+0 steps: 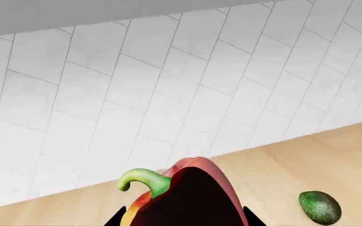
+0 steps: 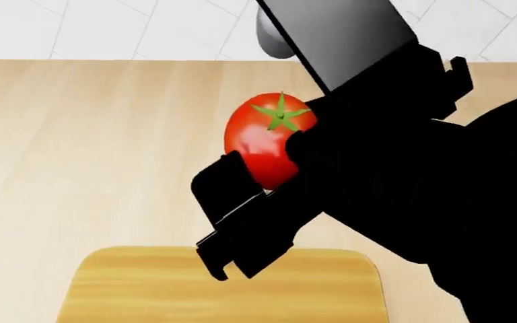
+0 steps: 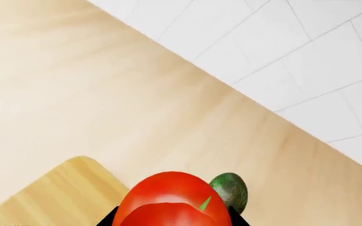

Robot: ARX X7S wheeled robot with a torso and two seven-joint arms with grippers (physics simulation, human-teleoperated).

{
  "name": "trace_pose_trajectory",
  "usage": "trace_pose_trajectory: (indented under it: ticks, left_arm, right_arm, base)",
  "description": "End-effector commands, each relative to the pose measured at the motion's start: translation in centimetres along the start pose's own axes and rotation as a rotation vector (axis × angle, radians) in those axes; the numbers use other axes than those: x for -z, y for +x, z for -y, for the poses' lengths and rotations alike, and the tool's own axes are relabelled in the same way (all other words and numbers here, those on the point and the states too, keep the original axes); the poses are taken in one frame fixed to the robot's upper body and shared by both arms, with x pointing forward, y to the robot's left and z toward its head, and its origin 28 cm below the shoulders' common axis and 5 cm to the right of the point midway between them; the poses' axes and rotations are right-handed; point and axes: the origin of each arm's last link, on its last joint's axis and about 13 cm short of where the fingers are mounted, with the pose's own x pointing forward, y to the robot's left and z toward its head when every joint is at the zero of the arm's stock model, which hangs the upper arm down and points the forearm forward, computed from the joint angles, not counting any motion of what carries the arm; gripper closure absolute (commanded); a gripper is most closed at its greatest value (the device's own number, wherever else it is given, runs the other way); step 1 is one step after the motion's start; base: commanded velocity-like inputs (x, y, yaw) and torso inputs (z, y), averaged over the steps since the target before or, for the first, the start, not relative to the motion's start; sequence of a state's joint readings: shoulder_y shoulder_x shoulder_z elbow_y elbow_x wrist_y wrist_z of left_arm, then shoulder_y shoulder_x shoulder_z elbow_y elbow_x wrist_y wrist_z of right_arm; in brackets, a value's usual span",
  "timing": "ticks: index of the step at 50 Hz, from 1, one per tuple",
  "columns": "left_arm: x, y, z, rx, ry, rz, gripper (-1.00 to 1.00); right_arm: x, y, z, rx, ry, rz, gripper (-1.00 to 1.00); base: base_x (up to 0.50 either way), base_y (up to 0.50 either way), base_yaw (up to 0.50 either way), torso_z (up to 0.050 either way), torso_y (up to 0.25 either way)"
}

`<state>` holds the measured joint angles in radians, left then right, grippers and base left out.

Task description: Place the avocado, onion, tomato and bell pepper on the cutting board.

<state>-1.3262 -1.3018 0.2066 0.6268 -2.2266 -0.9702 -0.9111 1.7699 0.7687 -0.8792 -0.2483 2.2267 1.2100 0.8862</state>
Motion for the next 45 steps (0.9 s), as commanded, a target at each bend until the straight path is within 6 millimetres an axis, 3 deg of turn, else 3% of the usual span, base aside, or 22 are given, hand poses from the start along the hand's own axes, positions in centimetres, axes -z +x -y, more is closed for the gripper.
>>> trace_pose_trajectory:
  ticks: [1,22,45]
  left_arm:
    - [0.1,0.5,-0.1,-0.006,-0.007,-0.005,1.0]
    - [0.2,0.6,-0.3,-0.012,-0.006,-0.004,1.0]
    - [0.3,0.7,-0.5,-0.02,-0.01,-0.003,1.0]
  right_arm:
    - [0.6,4.9,0.6,-0.085,-0.009,-0.081,1.0]
    - [2.7,9.2,0.3,-0.135,0.003,-0.153,1.0]
    - [4.4,10.1,-0.2,-0.156,0.023,-0.219,1.0]
  base:
    - [0.0,0.0,0.0,0.0,0.0]
    - [0.0,0.0,0.0,0.0,0.0]
    - [0.0,0.0,0.0,0.0,0.0]
